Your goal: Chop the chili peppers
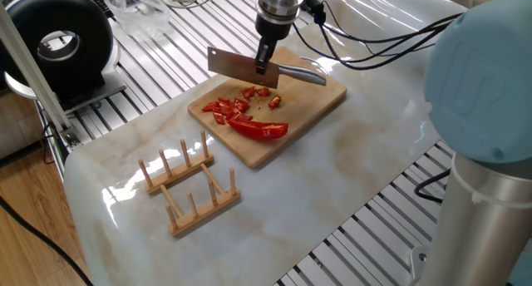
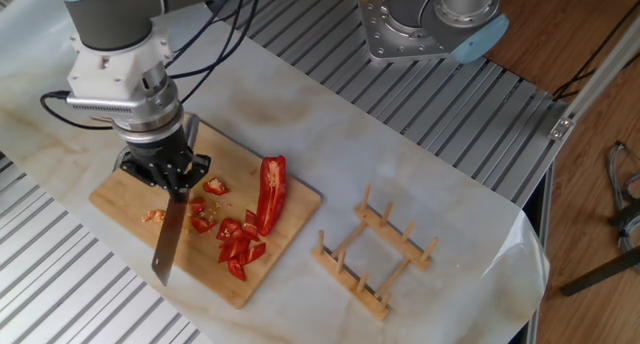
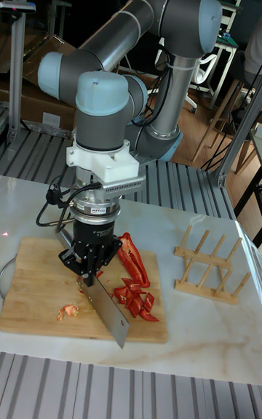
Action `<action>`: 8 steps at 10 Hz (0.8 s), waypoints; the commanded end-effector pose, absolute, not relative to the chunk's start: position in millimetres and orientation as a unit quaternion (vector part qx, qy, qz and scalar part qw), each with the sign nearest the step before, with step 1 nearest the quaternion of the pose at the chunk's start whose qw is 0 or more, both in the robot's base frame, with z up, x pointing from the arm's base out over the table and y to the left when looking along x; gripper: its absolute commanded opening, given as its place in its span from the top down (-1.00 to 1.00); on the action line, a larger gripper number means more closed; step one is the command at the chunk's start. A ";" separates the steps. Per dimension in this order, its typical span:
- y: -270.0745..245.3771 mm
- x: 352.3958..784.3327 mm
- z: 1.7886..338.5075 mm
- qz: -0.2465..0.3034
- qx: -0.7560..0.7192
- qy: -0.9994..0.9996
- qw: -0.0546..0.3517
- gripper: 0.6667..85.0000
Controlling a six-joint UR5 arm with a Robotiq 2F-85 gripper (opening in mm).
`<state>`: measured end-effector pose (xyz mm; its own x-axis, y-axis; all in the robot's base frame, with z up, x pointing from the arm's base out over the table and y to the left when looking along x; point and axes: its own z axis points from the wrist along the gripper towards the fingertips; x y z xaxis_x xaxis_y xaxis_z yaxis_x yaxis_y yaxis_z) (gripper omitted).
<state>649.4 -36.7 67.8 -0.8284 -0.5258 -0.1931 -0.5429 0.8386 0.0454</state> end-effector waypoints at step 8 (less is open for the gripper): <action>-3.2 658.4 71.1 0.064 -0.241 0.965 0.081 0.98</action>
